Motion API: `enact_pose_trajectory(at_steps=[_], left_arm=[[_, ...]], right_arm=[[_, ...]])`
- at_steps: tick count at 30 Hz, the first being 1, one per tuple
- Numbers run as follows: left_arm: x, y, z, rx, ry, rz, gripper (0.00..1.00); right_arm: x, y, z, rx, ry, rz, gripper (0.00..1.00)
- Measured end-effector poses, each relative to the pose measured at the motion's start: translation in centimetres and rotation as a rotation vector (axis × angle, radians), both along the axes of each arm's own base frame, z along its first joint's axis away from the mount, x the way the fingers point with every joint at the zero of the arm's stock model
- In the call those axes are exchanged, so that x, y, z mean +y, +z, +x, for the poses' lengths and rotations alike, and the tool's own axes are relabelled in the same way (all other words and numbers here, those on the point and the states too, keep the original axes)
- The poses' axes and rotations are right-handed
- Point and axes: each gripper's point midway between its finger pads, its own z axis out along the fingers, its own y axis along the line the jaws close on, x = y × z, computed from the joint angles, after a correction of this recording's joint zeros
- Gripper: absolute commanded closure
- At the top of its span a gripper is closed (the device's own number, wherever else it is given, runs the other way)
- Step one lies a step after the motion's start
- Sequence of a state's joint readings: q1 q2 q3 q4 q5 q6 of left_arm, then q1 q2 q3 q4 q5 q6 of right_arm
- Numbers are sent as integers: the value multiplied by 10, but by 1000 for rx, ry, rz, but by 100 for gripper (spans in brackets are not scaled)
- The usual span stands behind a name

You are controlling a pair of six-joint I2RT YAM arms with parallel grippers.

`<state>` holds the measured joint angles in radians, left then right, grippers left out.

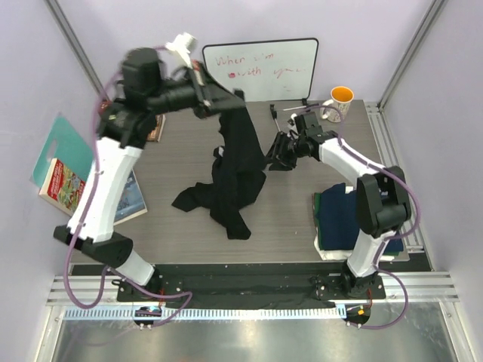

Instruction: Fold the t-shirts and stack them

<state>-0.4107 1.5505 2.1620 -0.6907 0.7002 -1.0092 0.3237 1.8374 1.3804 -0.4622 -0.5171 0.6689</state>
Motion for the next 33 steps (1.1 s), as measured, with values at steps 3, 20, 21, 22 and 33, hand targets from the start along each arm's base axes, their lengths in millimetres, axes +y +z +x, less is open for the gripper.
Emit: enact_pose_trajectory(at_steps=[3,20,21,22,33], left_arm=[[-41,-70,4,128,-119,112,100],[-146,-352,-67,726,-610,404,100],[-151,-356,-72,726,-635,405,98],[-157,-363,-78,730,-666,409,76],[-129,-381,-79,671,-645,470,52]], right_arm=[[-18,14,-1,-44,-68,-35,51],[-112,68,28,-205,-385,-144,49],[-114,65,28,-198,-388,-147,50],[-117,63,29,-191,-392,-150,49],[-116,53,31,-156,-350,-129,47]])
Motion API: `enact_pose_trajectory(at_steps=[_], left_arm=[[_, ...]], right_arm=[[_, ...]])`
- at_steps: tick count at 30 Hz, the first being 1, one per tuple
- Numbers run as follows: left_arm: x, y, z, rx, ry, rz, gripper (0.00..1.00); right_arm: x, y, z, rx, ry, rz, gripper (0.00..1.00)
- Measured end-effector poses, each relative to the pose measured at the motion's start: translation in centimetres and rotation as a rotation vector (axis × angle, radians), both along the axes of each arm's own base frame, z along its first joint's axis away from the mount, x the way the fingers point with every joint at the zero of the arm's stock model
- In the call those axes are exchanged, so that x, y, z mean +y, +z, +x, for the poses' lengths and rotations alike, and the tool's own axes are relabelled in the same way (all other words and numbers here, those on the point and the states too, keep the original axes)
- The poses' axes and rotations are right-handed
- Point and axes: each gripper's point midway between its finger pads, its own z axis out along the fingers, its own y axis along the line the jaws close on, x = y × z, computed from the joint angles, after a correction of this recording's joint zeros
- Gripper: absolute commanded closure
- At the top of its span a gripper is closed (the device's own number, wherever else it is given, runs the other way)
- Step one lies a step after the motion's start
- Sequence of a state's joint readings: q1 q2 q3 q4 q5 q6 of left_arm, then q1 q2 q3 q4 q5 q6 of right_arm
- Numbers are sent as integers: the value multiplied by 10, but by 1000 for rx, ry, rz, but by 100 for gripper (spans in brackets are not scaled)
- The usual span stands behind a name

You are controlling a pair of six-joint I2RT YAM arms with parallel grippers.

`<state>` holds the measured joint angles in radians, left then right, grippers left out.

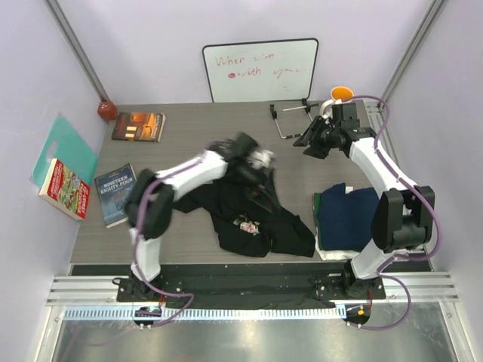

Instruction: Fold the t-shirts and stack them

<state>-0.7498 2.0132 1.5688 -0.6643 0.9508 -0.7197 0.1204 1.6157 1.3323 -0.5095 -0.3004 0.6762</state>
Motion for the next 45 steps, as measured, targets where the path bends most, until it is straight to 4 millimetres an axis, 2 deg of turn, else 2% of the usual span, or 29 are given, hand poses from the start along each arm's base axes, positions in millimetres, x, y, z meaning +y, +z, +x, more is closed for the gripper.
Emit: enact_pose_trajectory(at_steps=[1,2,6,7,8,9,16,19,22,26,32,41,42,43,45], left_arm=[[19,9,15,-21,65,-5,50],[48,20,38,-57,162,-5,50],[185,58,135,-292,605,70,50],[211,62,147,-340,680,114,50],[229,64,153,-375,726,157,50],[239,63,153,-393,746,190,50],[256,29,140,-326,771,322,51],[264,24,142,-315,793,342,51],[275,20,146,-308,817,356,52],[294,16,151,-293,862,372,52],[315,-5,143,-218,916,405,53],[316,-6,142,-216,913,405,53],[316,-6,142,-218,913,406,53],[317,-7,142,-220,909,407,53],[317,-9,140,-219,905,410,53]], right_arm=[[4,-2,2,8,21,6,47],[7,-4,4,14,42,7,47],[30,-10,6,39,158,9,46],[39,-12,5,46,199,9,46],[50,-13,5,51,240,8,45],[64,-15,4,54,286,11,44],[155,-50,-31,163,580,44,43],[186,-65,-42,189,672,27,43],[206,-77,-58,217,744,12,43],[222,-77,-78,231,812,16,43],[231,-75,-76,205,851,21,43],[234,-100,-76,247,875,20,45],[234,-104,-77,256,878,23,47],[235,-107,-78,263,884,26,53],[238,-110,-81,272,895,31,57]])
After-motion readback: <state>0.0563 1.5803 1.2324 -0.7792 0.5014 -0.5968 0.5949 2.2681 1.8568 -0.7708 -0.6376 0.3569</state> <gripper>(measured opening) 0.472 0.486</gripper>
